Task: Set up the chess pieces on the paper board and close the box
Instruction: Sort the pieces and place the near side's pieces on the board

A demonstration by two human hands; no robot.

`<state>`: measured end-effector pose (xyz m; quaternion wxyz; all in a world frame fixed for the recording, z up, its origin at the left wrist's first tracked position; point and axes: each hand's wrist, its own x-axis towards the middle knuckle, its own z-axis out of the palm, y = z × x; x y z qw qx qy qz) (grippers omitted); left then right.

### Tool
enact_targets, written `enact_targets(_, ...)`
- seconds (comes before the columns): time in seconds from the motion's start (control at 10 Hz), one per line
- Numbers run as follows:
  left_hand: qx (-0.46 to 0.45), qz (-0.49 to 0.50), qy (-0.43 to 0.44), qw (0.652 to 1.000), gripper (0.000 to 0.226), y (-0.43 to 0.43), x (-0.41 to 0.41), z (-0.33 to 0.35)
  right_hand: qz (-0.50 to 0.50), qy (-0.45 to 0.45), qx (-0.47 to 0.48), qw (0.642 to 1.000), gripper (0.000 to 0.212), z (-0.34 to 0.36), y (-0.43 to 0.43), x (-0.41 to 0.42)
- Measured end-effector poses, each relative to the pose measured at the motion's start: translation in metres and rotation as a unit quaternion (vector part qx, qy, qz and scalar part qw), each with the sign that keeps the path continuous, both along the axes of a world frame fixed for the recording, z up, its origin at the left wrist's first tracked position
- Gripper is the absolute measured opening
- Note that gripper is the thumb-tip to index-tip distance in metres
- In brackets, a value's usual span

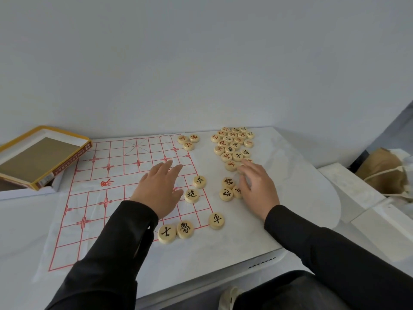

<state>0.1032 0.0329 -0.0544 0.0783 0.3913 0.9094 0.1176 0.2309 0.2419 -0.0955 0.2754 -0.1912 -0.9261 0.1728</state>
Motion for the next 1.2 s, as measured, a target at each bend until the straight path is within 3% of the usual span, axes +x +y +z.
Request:
enact_targets(0.2,-0.002,0.004,-0.004,1.0,0.066,0.0,-0.003,-0.001,0.005,-0.14,-0.027,0.99,0.038,0.009,0.003,-0.024)
enact_targets(0.4,0.0,0.007,-0.003,1.0,0.066,0.0,-0.006,0.0,0.028,-0.153,-0.048,0.987,0.035,0.017,-0.009,-0.047)
enact_targets(0.6,-0.004,0.001,-0.003,1.0,0.066,0.001,-0.006,-0.001,0.06,-0.235,-0.1,0.965,0.045,0.024,-0.01,-0.079)
enact_targets(0.7,-0.005,0.002,-0.003,1.0,0.066,0.0,-0.006,-0.001,-0.066,-0.167,-0.009,0.984,0.032,0.026,0.002,-0.067)
enact_targets(0.8,-0.001,-0.001,-0.006,1.0,0.066,0.001,-0.005,-0.001,-0.185,-0.221,0.067,0.955,0.023,0.028,0.012,-0.045)
enact_targets(0.9,-0.008,-0.006,-0.003,1.0,0.066,0.003,-0.002,-0.002,-0.186,-0.252,0.026,0.949,0.024,0.025,0.006,-0.038)
enact_targets(1.1,-0.006,-0.001,-0.009,1.0,0.065,0.002,-0.004,-0.001,-0.049,-0.244,-0.013,0.968,0.024,0.024,-0.019,-0.066)
enact_targets(1.2,-0.01,-0.002,-0.012,1.0,0.066,0.003,-0.003,0.0,0.03,-0.296,-0.002,0.955,0.043,0.021,-0.009,-0.08)
